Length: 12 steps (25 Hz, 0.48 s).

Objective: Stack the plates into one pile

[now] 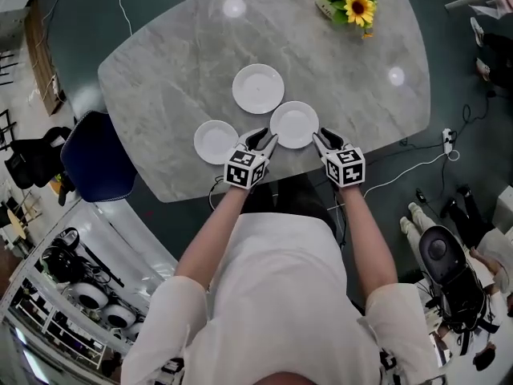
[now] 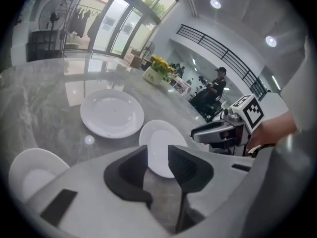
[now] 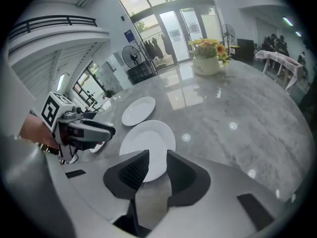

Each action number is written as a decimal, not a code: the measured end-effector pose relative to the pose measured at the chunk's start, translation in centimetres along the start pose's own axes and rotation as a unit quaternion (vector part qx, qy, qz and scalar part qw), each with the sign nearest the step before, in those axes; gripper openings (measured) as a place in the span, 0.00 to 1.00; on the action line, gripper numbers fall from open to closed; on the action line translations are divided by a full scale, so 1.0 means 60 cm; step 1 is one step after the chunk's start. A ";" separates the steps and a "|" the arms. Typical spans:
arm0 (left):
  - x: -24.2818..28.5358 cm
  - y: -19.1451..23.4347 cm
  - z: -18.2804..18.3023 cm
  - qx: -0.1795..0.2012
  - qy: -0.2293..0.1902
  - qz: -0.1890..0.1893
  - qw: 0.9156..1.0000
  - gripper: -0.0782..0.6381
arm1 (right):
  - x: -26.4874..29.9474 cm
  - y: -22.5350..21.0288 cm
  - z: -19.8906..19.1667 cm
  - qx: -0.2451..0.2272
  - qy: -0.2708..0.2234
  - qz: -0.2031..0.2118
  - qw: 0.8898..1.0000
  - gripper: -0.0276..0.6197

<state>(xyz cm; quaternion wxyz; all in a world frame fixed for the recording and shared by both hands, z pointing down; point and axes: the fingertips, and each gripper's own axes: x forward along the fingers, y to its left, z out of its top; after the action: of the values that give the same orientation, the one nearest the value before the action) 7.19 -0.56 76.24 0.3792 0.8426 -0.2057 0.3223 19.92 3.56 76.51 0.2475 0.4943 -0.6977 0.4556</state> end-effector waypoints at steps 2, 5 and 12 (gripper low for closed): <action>0.014 0.008 -0.008 0.002 0.011 0.010 1.000 0.29 | 0.012 -0.009 -0.009 0.005 0.008 -0.002 1.000 0.24; 0.028 0.020 -0.014 -0.001 0.016 0.021 1.000 0.30 | 0.027 -0.018 -0.018 0.018 0.014 -0.004 1.000 0.24; 0.060 0.029 -0.036 -0.013 0.036 0.022 0.999 0.34 | 0.050 -0.031 -0.032 0.055 0.013 -0.010 0.998 0.24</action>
<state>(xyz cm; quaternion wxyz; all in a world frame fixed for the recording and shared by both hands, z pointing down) 7.86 -0.36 80.77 0.3902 0.8207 -0.2151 0.3576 20.25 3.68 80.51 0.2338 0.5078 -0.6634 0.4973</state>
